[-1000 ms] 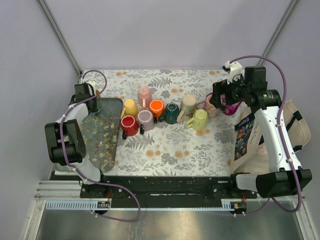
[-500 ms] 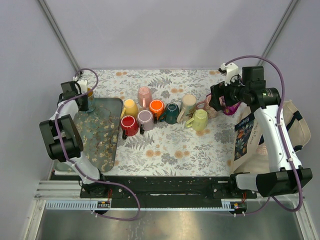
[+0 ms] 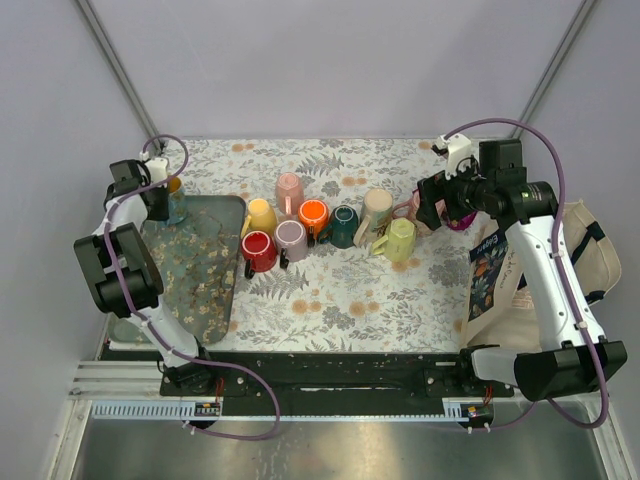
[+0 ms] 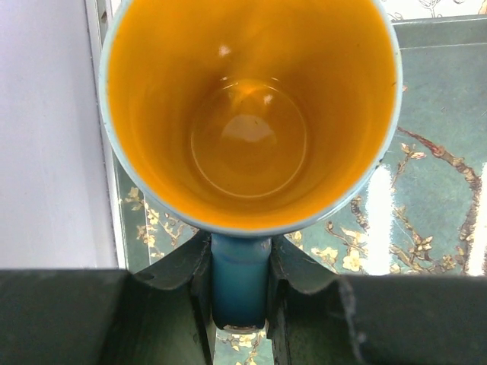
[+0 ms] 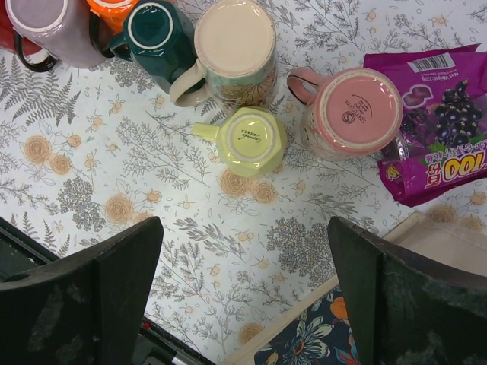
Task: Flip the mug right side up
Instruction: Move the cup to the tray.
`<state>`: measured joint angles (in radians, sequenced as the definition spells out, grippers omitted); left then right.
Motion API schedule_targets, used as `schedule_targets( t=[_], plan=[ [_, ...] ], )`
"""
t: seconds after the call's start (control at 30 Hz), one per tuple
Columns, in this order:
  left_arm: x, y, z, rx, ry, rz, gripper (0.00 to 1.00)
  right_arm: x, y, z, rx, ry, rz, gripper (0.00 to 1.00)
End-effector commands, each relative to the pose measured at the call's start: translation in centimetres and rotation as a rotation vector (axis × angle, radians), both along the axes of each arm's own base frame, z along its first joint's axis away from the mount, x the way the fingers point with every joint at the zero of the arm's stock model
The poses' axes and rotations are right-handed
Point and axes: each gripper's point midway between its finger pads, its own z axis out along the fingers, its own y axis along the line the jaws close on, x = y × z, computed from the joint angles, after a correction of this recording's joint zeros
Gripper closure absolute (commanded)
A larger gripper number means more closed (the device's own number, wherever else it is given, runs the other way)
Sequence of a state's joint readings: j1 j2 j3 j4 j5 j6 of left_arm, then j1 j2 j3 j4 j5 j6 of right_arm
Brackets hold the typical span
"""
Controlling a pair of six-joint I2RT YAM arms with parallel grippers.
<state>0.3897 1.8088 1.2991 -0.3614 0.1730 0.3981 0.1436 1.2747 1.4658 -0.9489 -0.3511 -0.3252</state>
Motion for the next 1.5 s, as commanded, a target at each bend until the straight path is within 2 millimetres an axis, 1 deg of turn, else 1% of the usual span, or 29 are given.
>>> schedule_targets(
  t=[0.0,0.13,0.3,0.37,0.47,0.53,0.6,0.7,0.83,0.9,0.93,1.0,1.1,1.23,1.27,1.33,1.4,1.47],
  plan=[
    [1.3,2.3,2.7,0.078,-0.084,-0.003,1.00,-0.5,-0.1,0.7,-0.019,-0.042,0.005,0.01],
    [0.7,3.2,2.0,0.096,-0.066,0.022,1.00,-0.7,0.0,0.5,-0.016,-0.040,0.011,0.01],
    [0.5,4.2,2.3,0.133,-0.080,0.036,1.00,-0.6,0.0,0.6,-0.022,-0.044,0.009,0.01],
    [0.3,4.5,1.9,0.136,-0.067,0.035,0.99,-0.7,0.2,0.5,-0.022,-0.042,0.011,0.01],
    [0.0,4.2,1.0,0.123,-0.023,-0.002,0.85,-0.7,0.1,0.4,-0.025,-0.041,0.012,0.01],
    [0.1,4.2,0.9,0.117,-0.006,-0.011,0.73,-0.8,0.2,0.4,-0.027,-0.042,0.015,0.01],
    [0.0,4.3,1.0,0.117,0.002,-0.007,0.66,-0.9,0.0,0.3,-0.031,-0.043,0.011,0.01],
    [-0.2,4.4,1.0,0.135,0.005,-0.009,0.62,-1.0,0.0,0.2,-0.031,-0.043,0.011,0.01],
    [-1.0,4.7,0.9,0.173,0.014,-0.010,0.61,-1.3,-0.1,-0.1,-0.032,-0.044,0.008,0.01],
    [-1.3,4.7,1.0,0.187,0.006,-0.008,0.57,-1.5,-0.1,-0.3,-0.032,-0.044,0.007,0.01],
    [-1.4,4.7,1.3,0.191,-0.002,-0.007,0.53,-1.5,-0.2,-0.3,-0.030,-0.043,0.004,0.01],
    [-1.5,4.4,2.8,0.194,-0.044,-0.007,0.46,-1.6,-0.1,-0.3,-0.025,-0.046,0.006,0.01],
    [-2.0,3.0,4.9,0.215,-0.079,-0.035,0.40,-1.7,0.1,-0.3,-0.014,-0.042,0.008,0.01],
    [-3.4,-0.3,9.4,0.262,-0.131,-0.116,0.25,-1.3,0.5,0.4,0.008,-0.054,0.004,0.01],
    [-3.8,-1.3,10.2,0.273,-0.144,-0.141,0.22,-1.0,0.5,0.4,0.012,-0.056,0.005,0.01],
    [-4.9,-3.0,12.5,0.291,-0.186,-0.163,0.01,-0.6,0.8,0.3,0.020,-0.061,0.015,0.01],
    [-6.0,-5.2,15.0,0.250,-0.258,-0.160,0.01,-0.5,1.4,0.3,0.036,-0.059,0.044,0.01],
    [-7.3,-8.3,18.2,0.153,-0.343,-0.172,0.01,-0.4,2.4,0.1,0.065,-0.051,0.083,0.01]
  ],
)
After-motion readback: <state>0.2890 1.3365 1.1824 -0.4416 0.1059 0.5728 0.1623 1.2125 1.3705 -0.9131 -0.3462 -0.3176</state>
